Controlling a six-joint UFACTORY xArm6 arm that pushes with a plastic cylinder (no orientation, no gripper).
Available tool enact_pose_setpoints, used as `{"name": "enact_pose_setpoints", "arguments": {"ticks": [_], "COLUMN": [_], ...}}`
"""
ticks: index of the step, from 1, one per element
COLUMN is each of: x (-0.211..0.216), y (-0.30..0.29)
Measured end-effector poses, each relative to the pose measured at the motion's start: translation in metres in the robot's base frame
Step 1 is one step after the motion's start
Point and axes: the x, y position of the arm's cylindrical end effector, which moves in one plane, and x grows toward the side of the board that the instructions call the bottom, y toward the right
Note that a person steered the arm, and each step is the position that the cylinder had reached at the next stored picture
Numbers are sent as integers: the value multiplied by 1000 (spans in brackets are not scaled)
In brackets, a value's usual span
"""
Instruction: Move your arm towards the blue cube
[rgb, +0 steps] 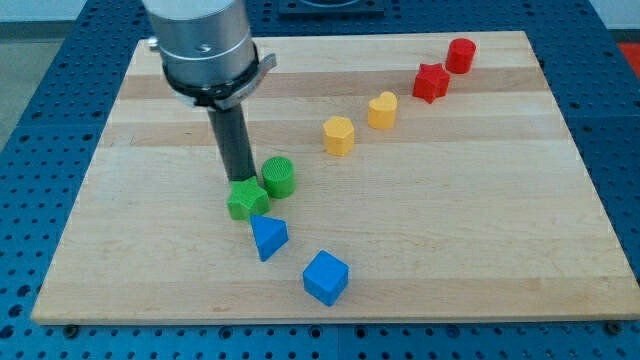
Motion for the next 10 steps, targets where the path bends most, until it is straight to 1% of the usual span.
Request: {"name": "enact_pose_setpoints", "arguments": {"ticks": [1,2,3,4,6,7,10], "x": [4,50,122,147,141,126,86], "y": [-28,-72,-21,14,13,21,75]}}
